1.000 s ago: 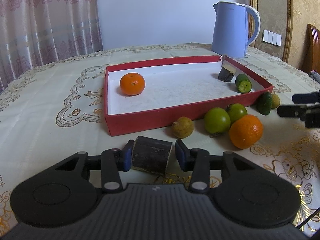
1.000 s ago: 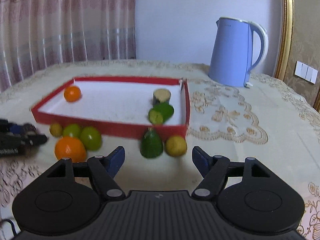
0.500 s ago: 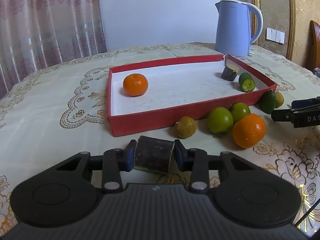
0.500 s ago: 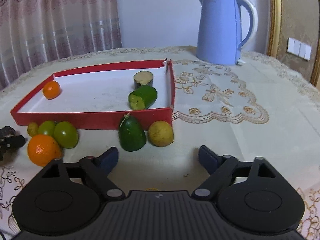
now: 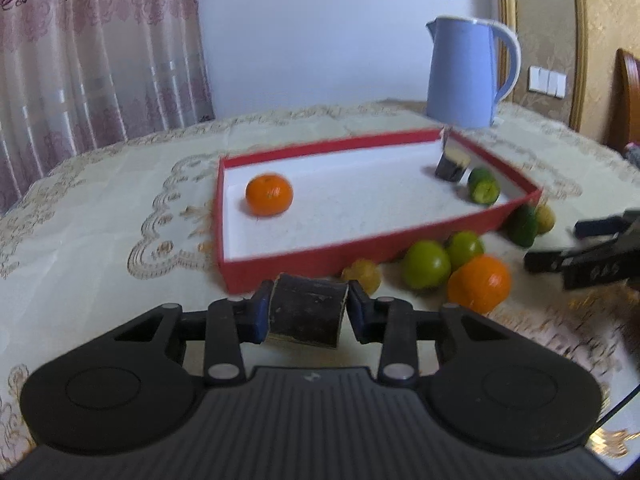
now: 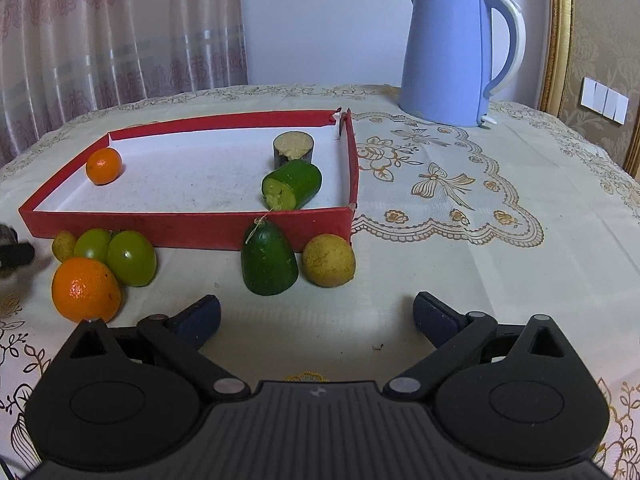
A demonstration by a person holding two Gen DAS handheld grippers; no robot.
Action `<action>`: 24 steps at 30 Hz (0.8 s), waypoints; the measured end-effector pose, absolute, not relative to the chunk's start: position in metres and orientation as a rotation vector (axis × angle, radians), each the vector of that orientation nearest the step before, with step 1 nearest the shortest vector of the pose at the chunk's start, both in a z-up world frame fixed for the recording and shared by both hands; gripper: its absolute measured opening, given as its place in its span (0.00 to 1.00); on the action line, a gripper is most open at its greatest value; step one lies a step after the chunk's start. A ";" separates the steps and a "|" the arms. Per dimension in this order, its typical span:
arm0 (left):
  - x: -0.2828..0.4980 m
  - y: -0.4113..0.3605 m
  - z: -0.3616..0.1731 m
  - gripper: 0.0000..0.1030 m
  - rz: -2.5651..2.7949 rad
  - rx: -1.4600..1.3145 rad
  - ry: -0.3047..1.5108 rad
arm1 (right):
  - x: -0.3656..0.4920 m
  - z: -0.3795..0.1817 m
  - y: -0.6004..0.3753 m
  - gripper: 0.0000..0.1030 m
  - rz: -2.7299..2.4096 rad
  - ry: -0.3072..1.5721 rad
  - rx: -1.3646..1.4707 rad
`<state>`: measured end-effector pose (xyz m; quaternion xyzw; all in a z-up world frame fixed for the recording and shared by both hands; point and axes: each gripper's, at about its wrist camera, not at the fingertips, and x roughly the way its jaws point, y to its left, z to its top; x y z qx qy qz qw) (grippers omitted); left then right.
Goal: Organize fruits
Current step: 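Lower the dark eggplant piece into the tray beside the mandarin and open the left gripper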
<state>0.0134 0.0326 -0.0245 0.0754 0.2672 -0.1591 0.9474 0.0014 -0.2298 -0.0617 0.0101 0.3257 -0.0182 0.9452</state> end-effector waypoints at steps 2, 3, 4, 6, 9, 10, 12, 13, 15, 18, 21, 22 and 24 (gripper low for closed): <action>0.017 0.031 -0.014 0.34 -0.331 0.152 0.527 | 0.001 -0.062 -0.230 1.00 -0.037 0.663 0.022; 0.020 0.029 -0.010 0.34 -0.330 0.154 0.518 | 0.002 -0.062 -0.230 1.00 -0.037 0.664 0.020; 0.024 0.027 -0.007 0.34 -0.327 0.159 0.510 | 0.002 -0.062 -0.230 1.00 -0.037 0.664 0.020; 0.035 0.023 -0.002 0.34 -0.310 0.164 0.499 | 0.002 -0.062 -0.230 1.00 -0.037 0.663 0.021; 0.061 0.023 -0.002 0.34 -0.299 0.129 0.518 | 0.002 -0.062 -0.230 1.00 -0.037 0.663 0.020; 0.069 0.021 -0.004 0.34 -0.280 0.132 0.524 | 0.002 -0.062 -0.230 1.00 -0.037 0.663 0.020; 0.088 0.020 -0.010 0.34 -0.259 0.127 0.554 | 0.002 -0.062 -0.230 1.00 -0.037 0.663 0.020; 0.096 0.020 -0.013 0.34 -0.250 0.123 0.568 | 0.002 -0.062 -0.230 1.00 -0.037 0.663 0.020; 0.110 0.021 -0.019 0.34 -0.236 0.109 0.595 | 0.002 -0.062 -0.230 1.00 -0.037 0.663 0.020; 0.123 0.024 -0.024 0.34 -0.224 0.097 0.617 | 0.002 -0.062 -0.230 1.00 -0.037 0.663 0.020; 0.128 0.025 -0.029 0.34 -0.219 0.095 0.631 | 0.001 -0.062 -0.229 1.00 -0.038 0.663 0.019; 0.129 0.025 -0.030 0.34 -0.219 0.098 0.635 | 0.002 -0.062 -0.229 1.00 -0.038 0.663 0.019; 0.129 0.024 -0.032 0.34 -0.216 0.105 0.636 | 0.001 -0.062 -0.229 1.00 -0.038 0.663 0.019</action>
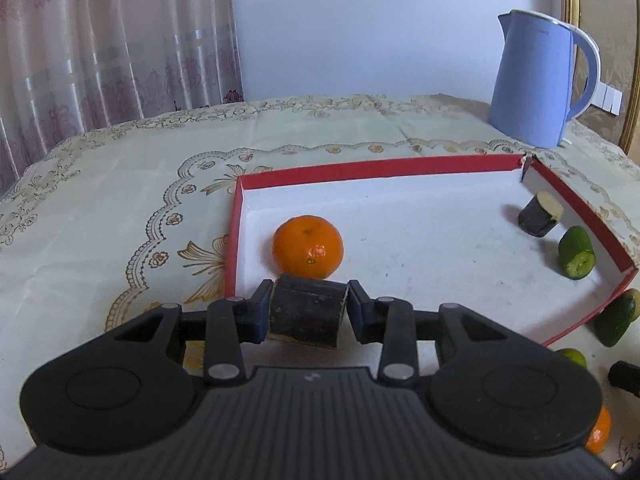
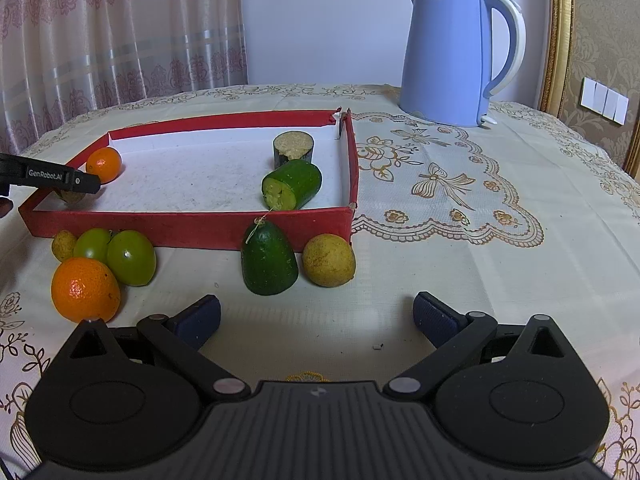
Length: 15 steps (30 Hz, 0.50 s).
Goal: Organize fruits
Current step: 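Lower the dark eggplant piece into the tray beside the mandarin and open the left gripper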
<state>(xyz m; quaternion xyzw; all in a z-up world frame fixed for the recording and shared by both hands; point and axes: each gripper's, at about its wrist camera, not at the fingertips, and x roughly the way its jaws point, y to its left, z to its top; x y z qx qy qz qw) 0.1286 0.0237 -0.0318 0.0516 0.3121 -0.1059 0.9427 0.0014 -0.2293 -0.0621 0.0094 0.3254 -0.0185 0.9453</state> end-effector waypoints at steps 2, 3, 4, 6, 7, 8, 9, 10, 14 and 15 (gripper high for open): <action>0.127 0.023 -0.032 0.36 -0.206 0.114 0.624 | 0.001 -0.062 -0.229 1.00 -0.038 0.663 0.019; 0.126 0.022 -0.031 0.41 -0.201 0.115 0.615 | 0.001 -0.062 -0.229 1.00 -0.038 0.663 0.019; 0.124 0.022 -0.031 0.44 -0.198 0.114 0.610 | 0.001 -0.062 -0.229 1.00 -0.038 0.663 0.019; 0.122 0.023 -0.031 0.57 -0.186 0.113 0.599 | 0.001 -0.062 -0.229 1.00 -0.038 0.663 0.019; 0.121 0.023 -0.030 0.59 -0.191 0.110 0.595 | 0.002 -0.062 -0.229 1.00 -0.038 0.663 0.019; 0.119 0.024 -0.029 0.59 -0.193 0.104 0.592 | 0.001 -0.062 -0.229 1.00 -0.038 0.663 0.019; 0.117 0.024 -0.028 0.59 -0.191 0.098 0.587 | 0.002 -0.062 -0.229 1.00 -0.038 0.663 0.019; 0.115 0.025 -0.027 0.60 -0.192 0.092 0.584 | 0.001 -0.062 -0.229 1.00 -0.038 0.663 0.019; 0.103 0.027 -0.025 0.61 -0.190 0.075 0.570 | 0.001 -0.062 -0.229 1.00 -0.038 0.663 0.019; 0.098 0.027 -0.025 0.62 -0.190 0.079 0.564 | 0.001 -0.062 -0.229 1.00 -0.038 0.663 0.019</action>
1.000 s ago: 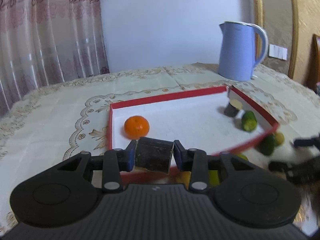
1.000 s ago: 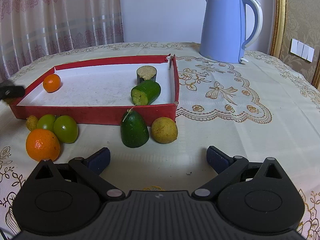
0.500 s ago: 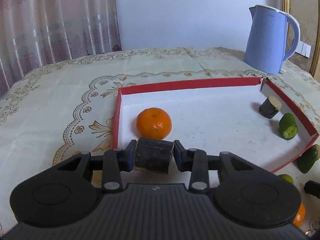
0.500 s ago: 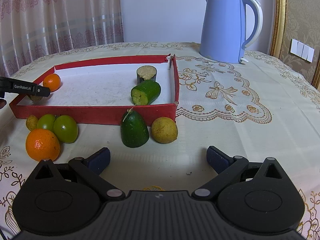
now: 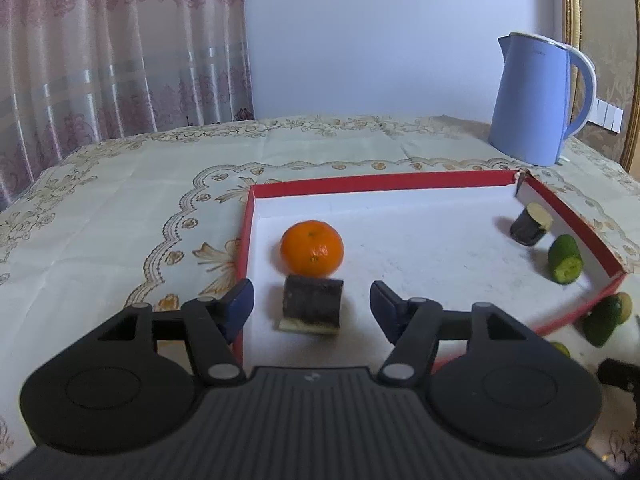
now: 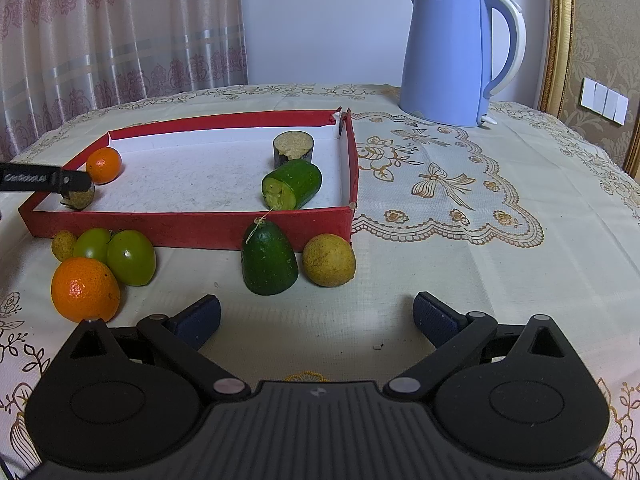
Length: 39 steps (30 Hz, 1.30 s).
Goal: Organize fruits
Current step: 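Lower the dark eggplant piece into the tray beside the mandarin and open the left gripper, then move the right gripper to the yellow round fruit beside the tray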
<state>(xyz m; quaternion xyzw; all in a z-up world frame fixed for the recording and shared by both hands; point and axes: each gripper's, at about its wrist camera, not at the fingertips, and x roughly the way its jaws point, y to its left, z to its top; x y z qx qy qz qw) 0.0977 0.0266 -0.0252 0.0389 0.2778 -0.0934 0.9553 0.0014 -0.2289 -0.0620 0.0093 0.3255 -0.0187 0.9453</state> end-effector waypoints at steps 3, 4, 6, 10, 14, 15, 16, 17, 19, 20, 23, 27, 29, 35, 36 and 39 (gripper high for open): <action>0.084 0.027 -0.024 0.73 -0.215 0.076 0.548 | 0.001 -0.062 -0.229 1.00 -0.038 0.663 0.019; 0.080 0.027 -0.024 0.75 -0.225 0.075 0.540 | 0.001 -0.062 -0.229 1.00 -0.038 0.663 0.019; 0.072 0.028 -0.023 0.83 -0.230 0.076 0.527 | 0.001 -0.062 -0.229 1.00 -0.038 0.663 0.019; 0.065 0.027 -0.024 0.86 -0.236 0.086 0.521 | 0.001 -0.062 -0.229 1.00 -0.038 0.663 0.019; 0.062 0.036 -0.023 0.86 -0.227 0.045 0.533 | 0.001 -0.062 -0.229 1.00 -0.038 0.663 0.019; 0.058 0.039 -0.023 0.86 -0.222 0.034 0.531 | 0.001 -0.062 -0.229 1.00 -0.038 0.663 0.019; 0.055 0.043 -0.023 0.86 -0.219 0.022 0.527 | 0.001 -0.062 -0.229 1.00 -0.038 0.663 0.019; 0.051 0.047 -0.023 0.88 -0.216 0.013 0.522 | 0.001 -0.062 -0.229 1.00 -0.038 0.663 0.019; 0.045 0.054 -0.024 0.89 -0.217 -0.001 0.526 | 0.001 -0.062 -0.229 1.00 -0.036 0.662 0.024; 0.042 0.057 -0.026 0.89 -0.215 -0.004 0.529 | 0.001 -0.062 -0.230 1.00 -0.035 0.661 0.026; 0.036 0.061 -0.034 0.89 -0.213 0.010 0.546 | 0.002 -0.062 -0.230 1.00 -0.034 0.659 0.031; 0.038 0.062 -0.038 0.90 -0.231 0.004 0.577 | -0.006 -0.058 -0.245 1.00 -0.041 0.606 0.119; 0.039 0.062 -0.040 0.90 -0.236 0.008 0.591 | -0.008 -0.056 -0.251 0.99 -0.053 0.601 0.134; 0.038 0.060 -0.041 0.90 -0.248 0.025 0.594 | -0.002 -0.054 -0.251 0.87 -0.134 0.589 0.036; 0.038 0.059 -0.041 0.90 -0.248 0.027 0.593 | 0.002 -0.055 -0.252 0.79 -0.133 0.596 0.023; 0.038 0.059 -0.041 0.90 -0.250 0.025 0.595 | 0.011 -0.058 -0.253 0.73 -0.106 0.625 0.017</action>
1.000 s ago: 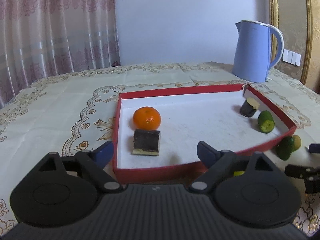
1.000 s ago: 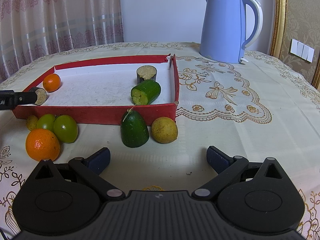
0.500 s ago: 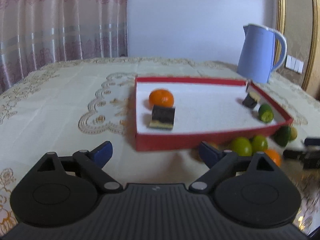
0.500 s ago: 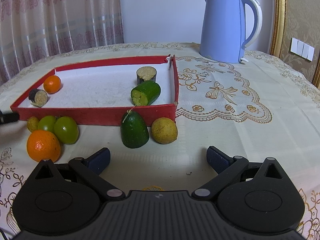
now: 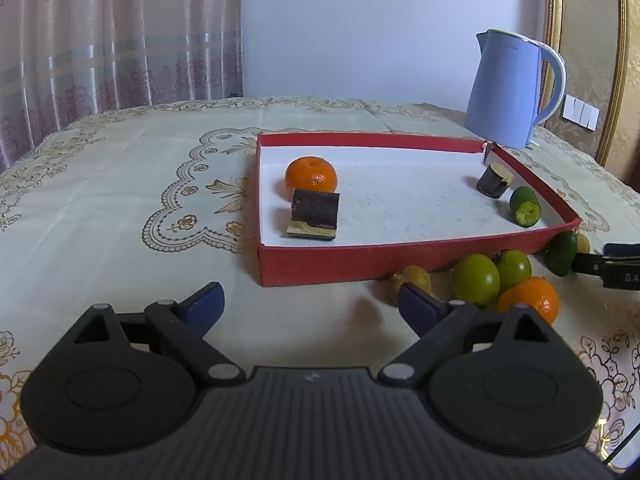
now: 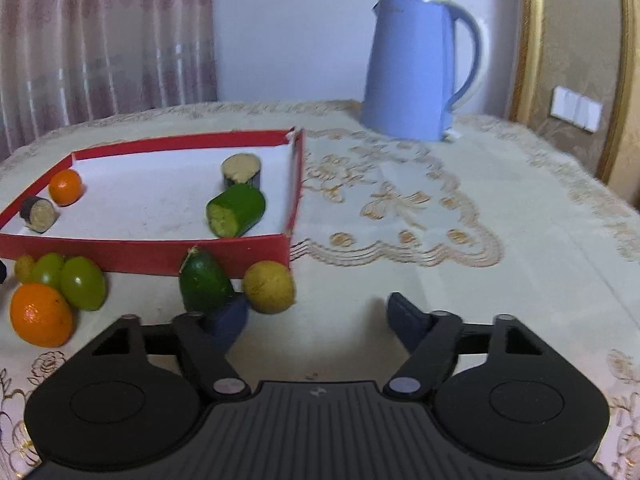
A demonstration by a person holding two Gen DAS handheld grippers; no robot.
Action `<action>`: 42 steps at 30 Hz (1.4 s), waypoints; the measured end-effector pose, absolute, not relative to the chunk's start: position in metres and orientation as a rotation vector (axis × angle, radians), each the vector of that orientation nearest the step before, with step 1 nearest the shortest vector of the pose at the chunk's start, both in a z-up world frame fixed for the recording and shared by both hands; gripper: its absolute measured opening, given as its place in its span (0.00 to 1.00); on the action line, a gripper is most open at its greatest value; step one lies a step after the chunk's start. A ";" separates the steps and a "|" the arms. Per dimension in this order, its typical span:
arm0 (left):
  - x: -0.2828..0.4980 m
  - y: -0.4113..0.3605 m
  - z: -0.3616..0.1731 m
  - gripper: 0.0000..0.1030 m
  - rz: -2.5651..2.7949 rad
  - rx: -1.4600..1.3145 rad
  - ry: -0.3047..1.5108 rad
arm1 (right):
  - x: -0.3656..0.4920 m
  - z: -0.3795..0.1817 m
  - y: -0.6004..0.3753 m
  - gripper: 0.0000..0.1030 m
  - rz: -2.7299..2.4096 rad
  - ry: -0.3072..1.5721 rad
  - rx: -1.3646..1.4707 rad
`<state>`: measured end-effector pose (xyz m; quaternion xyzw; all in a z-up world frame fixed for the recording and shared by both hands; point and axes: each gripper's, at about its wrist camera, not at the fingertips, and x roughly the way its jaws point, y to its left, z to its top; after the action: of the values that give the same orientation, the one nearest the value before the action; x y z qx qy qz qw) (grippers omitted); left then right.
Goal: Organize fruits
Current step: 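Move the right gripper to the yellow round fruit beside the tray, then grasp the yellow fruit, carry it into the tray and open the right gripper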
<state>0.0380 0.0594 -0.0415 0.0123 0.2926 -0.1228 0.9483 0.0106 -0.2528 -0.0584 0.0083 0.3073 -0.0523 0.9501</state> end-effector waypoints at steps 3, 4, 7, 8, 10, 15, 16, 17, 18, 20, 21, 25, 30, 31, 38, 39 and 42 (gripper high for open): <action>0.038 0.059 -0.042 0.90 -0.250 0.024 0.598 | 0.014 -0.058 -0.247 0.67 -0.090 0.617 -0.025; 0.038 0.059 -0.042 0.90 -0.250 0.026 0.600 | 0.014 -0.058 -0.245 0.65 -0.082 0.613 -0.038; 0.039 0.058 -0.042 0.90 -0.251 0.029 0.603 | 0.016 -0.057 -0.241 0.55 -0.054 0.606 -0.064; 0.039 0.057 -0.043 0.91 -0.251 0.031 0.606 | 0.017 -0.057 -0.240 0.51 -0.044 0.604 -0.071; 0.040 0.057 -0.043 0.91 -0.244 0.031 0.611 | 0.018 -0.057 -0.239 0.44 -0.025 0.603 -0.075; 0.044 0.056 -0.045 0.93 -0.225 0.036 0.637 | 0.021 -0.057 -0.238 0.34 0.008 0.602 -0.069; 0.044 0.056 -0.046 0.93 -0.220 0.038 0.640 | 0.021 -0.056 -0.238 0.34 0.010 0.602 -0.069; 0.045 0.056 -0.046 0.94 -0.217 0.038 0.643 | 0.021 -0.056 -0.238 0.32 0.010 0.602 -0.068; 0.045 0.055 -0.046 0.95 -0.215 0.040 0.646 | 0.021 -0.056 -0.238 0.29 0.006 0.601 -0.068; 0.046 0.055 -0.047 0.95 -0.209 0.047 0.651 | 0.021 -0.056 -0.238 0.27 -0.011 0.599 -0.073; 0.046 0.054 -0.047 0.96 -0.208 0.052 0.654 | 0.021 -0.056 -0.238 0.27 -0.013 0.599 -0.070; 0.046 0.048 -0.050 0.98 -0.194 0.098 0.664 | 0.020 -0.056 -0.238 0.27 -0.020 0.600 -0.073; 0.047 0.049 -0.051 1.00 -0.183 0.095 0.666 | 0.016 -0.055 -0.242 0.27 -0.053 0.586 -0.047; 0.047 0.049 -0.051 1.00 -0.182 0.091 0.668 | 0.015 -0.054 -0.243 0.27 -0.056 0.582 -0.040; 0.048 0.047 -0.051 1.00 -0.169 0.101 0.669 | 0.005 -0.040 -0.239 0.27 -0.057 0.535 -0.036; 0.048 0.047 -0.051 1.00 -0.167 0.099 0.670 | 0.005 -0.037 -0.239 0.27 -0.053 0.529 -0.032; 0.048 0.048 -0.051 1.00 -0.165 0.094 0.672 | 0.007 -0.030 -0.234 0.27 -0.045 0.509 -0.044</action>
<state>0.0483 0.0481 -0.0511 0.0462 0.3291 -0.0807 0.9397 0.0068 -0.2335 -0.0300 -0.0215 0.2518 -0.0223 0.9673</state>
